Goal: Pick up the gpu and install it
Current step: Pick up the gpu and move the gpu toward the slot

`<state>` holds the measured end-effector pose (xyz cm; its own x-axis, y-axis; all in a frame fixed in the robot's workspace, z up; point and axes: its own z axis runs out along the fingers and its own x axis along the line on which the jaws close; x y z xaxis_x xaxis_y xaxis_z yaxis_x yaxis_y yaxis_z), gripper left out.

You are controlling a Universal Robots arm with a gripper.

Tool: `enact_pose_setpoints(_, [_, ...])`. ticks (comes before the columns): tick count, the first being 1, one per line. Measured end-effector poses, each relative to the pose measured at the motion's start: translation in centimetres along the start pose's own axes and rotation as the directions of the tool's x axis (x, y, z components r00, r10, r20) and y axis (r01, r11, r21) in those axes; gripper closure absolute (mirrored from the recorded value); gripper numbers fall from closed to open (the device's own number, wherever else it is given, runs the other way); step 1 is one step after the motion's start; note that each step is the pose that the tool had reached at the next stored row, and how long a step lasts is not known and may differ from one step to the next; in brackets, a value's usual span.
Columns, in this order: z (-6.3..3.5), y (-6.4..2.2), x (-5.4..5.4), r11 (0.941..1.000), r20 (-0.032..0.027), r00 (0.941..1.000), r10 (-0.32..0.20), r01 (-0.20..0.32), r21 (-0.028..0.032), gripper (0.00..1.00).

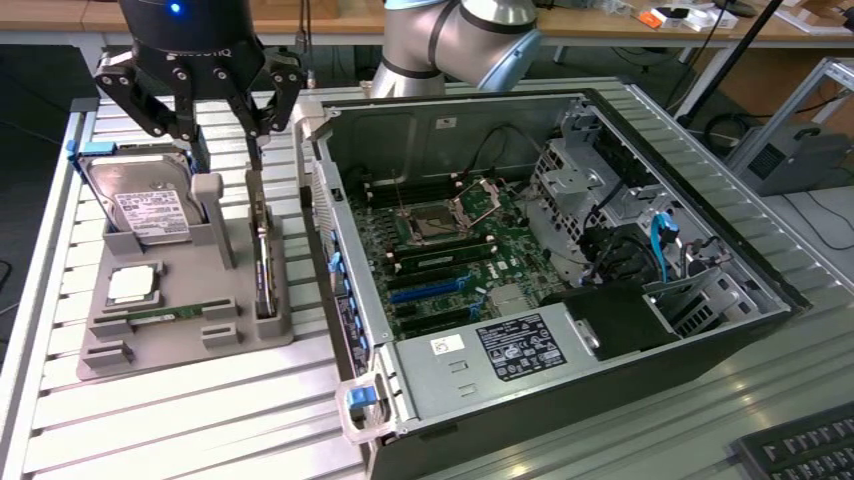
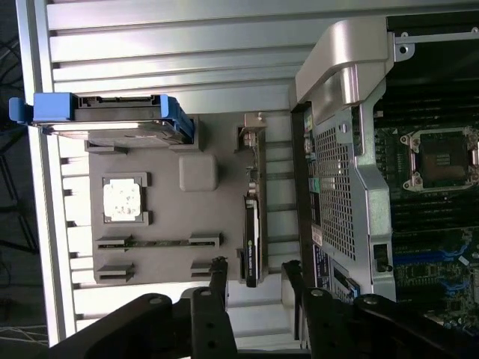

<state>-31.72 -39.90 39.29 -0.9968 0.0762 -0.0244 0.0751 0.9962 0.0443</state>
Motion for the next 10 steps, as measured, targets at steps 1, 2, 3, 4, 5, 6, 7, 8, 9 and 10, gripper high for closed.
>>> enact_pose_setpoints(1, [0.0,0.0,0.0,1.0,0.0,1.0,0.0,0.0,0.0,0.52])
enact_pose_setpoints(2, [0.0,0.0,0.0,1.0,0.0,1.0,0.0,0.0,0.0,0.52])
enact_pose_setpoints(3, [0.0,0.0,0.0,1.0,0.0,1.0,0.0,0.0,0.0,0.52])
enact_pose_setpoints(4, [0.0,0.0,0.0,1.0,0.0,1.0,0.0,0.0,0.0,0.52])
enact_pose_setpoints(5, [0.0,0.0,0.0,1.0,0.0,1.0,0.0,0.0,0.0,0.52])
enact_pose_setpoints(6, [0.0,0.0,0.0,1.0,0.0,1.0,0.0,0.0,0.0,0.52])
enact_pose_setpoints(7, [0.0,0.0,0.0,1.0,0.0,1.0,0.0,0.0,0.0,0.52])
enact_pose_setpoints(8, [0.01,0.0,0.0,1.0,-0.0001,1.0,0.0,0.0,0.0001,0.52])
enact_pose_setpoints(9, [0.04,0.0,0.0,1.0,0.0,1.0,0.0,0.0,0.0,0.52])
enact_pose_setpoints(10, [0.07,0.0,0.0,1.0,0.0,1.0,0.0,0.0,0.0,0.52])
